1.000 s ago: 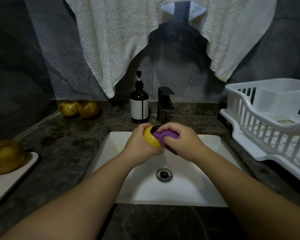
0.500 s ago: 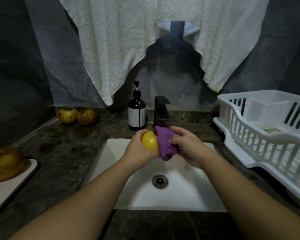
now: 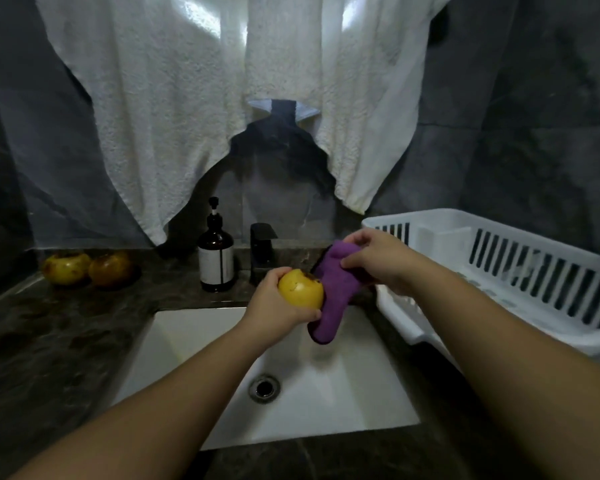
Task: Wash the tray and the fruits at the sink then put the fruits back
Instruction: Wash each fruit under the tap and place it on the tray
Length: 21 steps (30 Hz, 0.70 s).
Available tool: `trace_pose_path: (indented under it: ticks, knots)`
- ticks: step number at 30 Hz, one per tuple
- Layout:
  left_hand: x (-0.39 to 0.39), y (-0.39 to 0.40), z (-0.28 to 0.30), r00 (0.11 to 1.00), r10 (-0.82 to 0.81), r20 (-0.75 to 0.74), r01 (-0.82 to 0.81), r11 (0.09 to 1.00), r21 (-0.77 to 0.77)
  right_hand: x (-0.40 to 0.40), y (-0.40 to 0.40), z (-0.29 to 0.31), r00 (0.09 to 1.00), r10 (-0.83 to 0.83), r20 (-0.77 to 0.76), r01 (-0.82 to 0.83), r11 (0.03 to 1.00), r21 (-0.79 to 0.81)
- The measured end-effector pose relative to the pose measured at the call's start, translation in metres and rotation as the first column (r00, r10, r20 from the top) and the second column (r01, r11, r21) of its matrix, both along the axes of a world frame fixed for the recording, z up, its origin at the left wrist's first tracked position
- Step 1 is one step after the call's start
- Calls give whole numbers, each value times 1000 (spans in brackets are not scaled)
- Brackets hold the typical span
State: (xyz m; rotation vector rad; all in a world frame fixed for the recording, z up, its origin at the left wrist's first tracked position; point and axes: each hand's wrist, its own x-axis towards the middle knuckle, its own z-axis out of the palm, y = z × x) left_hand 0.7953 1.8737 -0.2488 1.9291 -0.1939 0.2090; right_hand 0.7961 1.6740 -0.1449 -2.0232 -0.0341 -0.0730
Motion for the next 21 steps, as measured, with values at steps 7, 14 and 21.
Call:
trace_pose_path:
  ticks: [7, 14, 21]
  knots:
    - [26, -73, 37, 994, -98, 56, 96, 995, 26, 5, -61, 45, 991, -133, 11, 134, 989, -66]
    - [37, -124, 27, 989, -147, -27, 148, 988, 42, 3, -115, 31, 946, -320, -52, 292, 912, -288]
    - [37, -126, 21, 989, -146, -28, 144, 988, -59, 5, -101, 27, 962, -252, -104, 119, 730, -673]
